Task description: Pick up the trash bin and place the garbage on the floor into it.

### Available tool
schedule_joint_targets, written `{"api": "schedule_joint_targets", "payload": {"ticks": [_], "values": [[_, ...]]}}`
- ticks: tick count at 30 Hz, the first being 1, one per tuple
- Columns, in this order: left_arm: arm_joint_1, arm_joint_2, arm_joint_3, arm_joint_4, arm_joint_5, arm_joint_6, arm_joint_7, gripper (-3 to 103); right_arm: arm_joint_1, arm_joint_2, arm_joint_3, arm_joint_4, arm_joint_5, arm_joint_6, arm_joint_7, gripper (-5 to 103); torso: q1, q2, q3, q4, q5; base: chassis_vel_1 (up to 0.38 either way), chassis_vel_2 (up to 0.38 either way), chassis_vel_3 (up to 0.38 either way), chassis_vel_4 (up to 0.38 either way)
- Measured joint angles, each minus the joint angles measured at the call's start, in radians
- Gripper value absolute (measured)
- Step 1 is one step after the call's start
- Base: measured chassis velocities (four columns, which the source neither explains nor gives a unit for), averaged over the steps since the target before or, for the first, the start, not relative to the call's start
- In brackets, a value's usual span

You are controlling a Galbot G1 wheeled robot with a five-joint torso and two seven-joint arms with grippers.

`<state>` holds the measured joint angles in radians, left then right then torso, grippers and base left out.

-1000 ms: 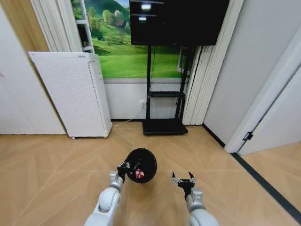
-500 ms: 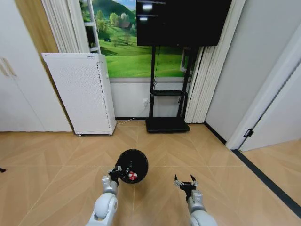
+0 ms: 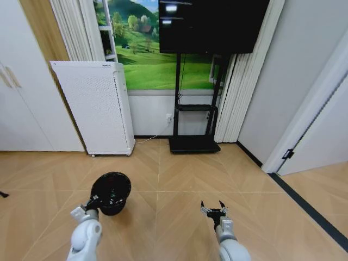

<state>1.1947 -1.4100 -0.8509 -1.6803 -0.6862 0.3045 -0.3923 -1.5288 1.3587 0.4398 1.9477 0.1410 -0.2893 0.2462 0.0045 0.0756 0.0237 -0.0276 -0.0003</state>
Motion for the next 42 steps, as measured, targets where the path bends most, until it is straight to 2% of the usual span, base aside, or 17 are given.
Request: {"api": "schedule_joint_targets", "payload": {"ticks": [5,14,20,22,29,37,42], "values": [[-0.135,0.035,-0.019,0.132,-0.043,0.035,-0.015,7,0.000,-0.005,0.006,-0.008,0.003,0.000,0.000,100,0.000,0.000,0.000,-0.0003,0.0002,0.000,0.000,0.000,0.000],[-0.197,0.056,-0.019,0.202,-0.052,0.041,-0.030,7,0.000,-0.005,0.011,-0.015,0.005,0.000,0.000,100,0.000,0.000,0.000,0.0000,0.0002,0.000,0.000,0.000,0.000],[-0.381,0.110,-0.006,0.450,-0.065,0.039,-0.036,7,-0.001,-0.019,0.042,-0.036,0.043,0.007,0.005,100,0.000,0.000,0.000,0.0000,0.0001,0.000,0.000,0.000,0.000],[-0.439,0.110,0.000,0.516,-0.073,0.035,-0.038,7,0.006,-0.020,0.045,-0.041,0.050,0.010,0.005,100,0.000,0.000,0.000,-0.0002,0.0003,0.000,0.000,0.000,0.000],[-0.499,0.093,0.008,0.582,-0.085,0.032,-0.068,7,0.019,-0.020,0.038,-0.050,0.051,0.013,0.004,100,0.000,0.000,0.000,-0.0002,0.0003,0.000,0.000,0.000,0.000],[-0.571,0.066,0.015,0.696,-0.088,-0.015,-0.108,7,0.011,-0.011,0.037,-0.074,0.048,0.055,-0.013,100,0.000,0.000,0.000,-0.0003,0.0003,0.000,0.000,0.000,0.000],[-0.592,0.067,0.020,0.756,-0.061,-0.042,-0.109,7,0.006,-0.004,0.041,-0.078,0.047,0.072,-0.019,100,0.000,0.000,0.000,-0.0002,0.0002,0.000,0.000,0.000,0.000]]}}
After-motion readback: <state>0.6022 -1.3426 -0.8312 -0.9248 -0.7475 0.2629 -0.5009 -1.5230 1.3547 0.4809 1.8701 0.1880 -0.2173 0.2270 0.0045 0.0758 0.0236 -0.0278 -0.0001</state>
